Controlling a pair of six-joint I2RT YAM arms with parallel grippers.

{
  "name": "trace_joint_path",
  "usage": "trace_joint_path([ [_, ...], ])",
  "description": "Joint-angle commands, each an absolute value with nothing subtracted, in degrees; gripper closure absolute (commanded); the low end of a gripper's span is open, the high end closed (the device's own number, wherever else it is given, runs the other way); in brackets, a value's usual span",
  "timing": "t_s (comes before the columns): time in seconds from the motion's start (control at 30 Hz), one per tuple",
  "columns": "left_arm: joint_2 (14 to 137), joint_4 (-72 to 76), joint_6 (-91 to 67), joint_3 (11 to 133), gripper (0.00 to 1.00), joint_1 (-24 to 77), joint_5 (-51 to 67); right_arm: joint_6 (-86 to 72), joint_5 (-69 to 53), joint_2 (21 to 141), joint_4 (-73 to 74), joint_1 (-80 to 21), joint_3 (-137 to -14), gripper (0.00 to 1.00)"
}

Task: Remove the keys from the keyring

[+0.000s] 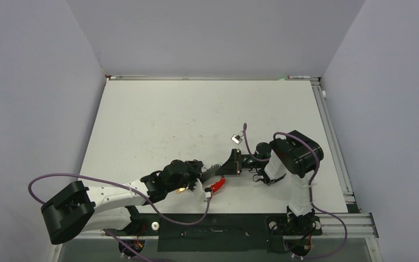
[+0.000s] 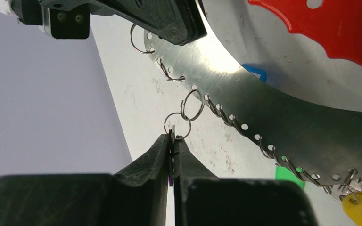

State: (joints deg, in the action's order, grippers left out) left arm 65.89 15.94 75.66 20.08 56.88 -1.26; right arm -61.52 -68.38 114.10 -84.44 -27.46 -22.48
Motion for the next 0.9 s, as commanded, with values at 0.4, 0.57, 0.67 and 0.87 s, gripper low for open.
trace_joint_path([
  [0.4,66.74,17.77,78.76,21.58,1.00,57.84,0.00,-62.35,-68.77,111.63,-102.14,-27.86,-22.34,0.95],
  [0.57,67.78,17.77,78.77,22.05,1.00,58.36,1.39,-62.26,-68.91,111.41,-102.13,-27.95,-22.20,0.95],
  [0.67,68.10,17.64,78.78,22.15,1.00,58.41,1.17,-62.23,-68.95,111.08,-102.13,-28.11,-22.21,0.95],
  [0.87,67.99,16.87,77.35,21.80,1.00,58.32,0.51,-62.44,-69.32,110.44,-102.13,-28.52,-22.32,0.95],
])
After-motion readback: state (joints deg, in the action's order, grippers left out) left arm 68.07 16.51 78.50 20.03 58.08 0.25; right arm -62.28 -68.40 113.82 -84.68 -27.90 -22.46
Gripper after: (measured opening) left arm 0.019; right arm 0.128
